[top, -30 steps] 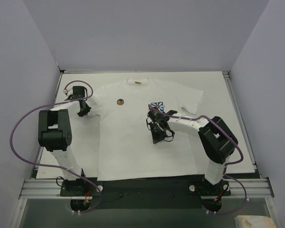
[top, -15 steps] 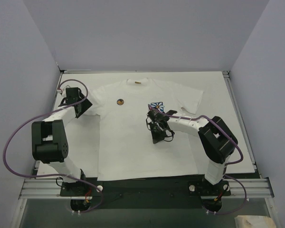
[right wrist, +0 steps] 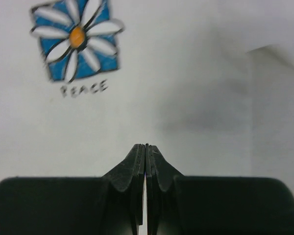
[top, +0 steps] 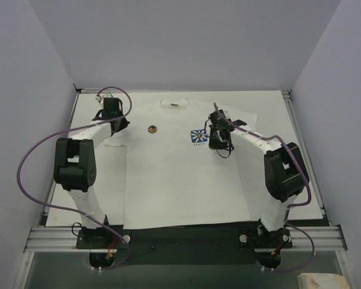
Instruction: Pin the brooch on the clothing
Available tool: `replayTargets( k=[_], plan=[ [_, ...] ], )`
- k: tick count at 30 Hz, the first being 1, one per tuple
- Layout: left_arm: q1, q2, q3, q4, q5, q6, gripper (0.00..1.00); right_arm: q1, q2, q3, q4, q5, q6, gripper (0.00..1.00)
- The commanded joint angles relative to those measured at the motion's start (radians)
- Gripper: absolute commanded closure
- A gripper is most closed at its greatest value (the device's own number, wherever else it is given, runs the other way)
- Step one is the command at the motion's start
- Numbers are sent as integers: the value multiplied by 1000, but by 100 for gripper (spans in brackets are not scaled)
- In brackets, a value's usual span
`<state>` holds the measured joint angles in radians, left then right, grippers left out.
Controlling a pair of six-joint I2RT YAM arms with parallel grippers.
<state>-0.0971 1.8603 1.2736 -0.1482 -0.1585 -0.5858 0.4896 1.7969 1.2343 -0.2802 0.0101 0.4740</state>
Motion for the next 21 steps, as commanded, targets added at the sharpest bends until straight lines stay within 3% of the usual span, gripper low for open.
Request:
replayTargets(
  k=[1,6,21],
  plan=[
    [17,95,76,-57,14,20,100,-132,25,59,12,215,66,100],
    [33,112,63,-73,25,14,100,-268,169,247,-112,249,146,100],
    [80,123,41,-212,11,6,100,-480,461,496,-186,84,360,100]
  ],
)
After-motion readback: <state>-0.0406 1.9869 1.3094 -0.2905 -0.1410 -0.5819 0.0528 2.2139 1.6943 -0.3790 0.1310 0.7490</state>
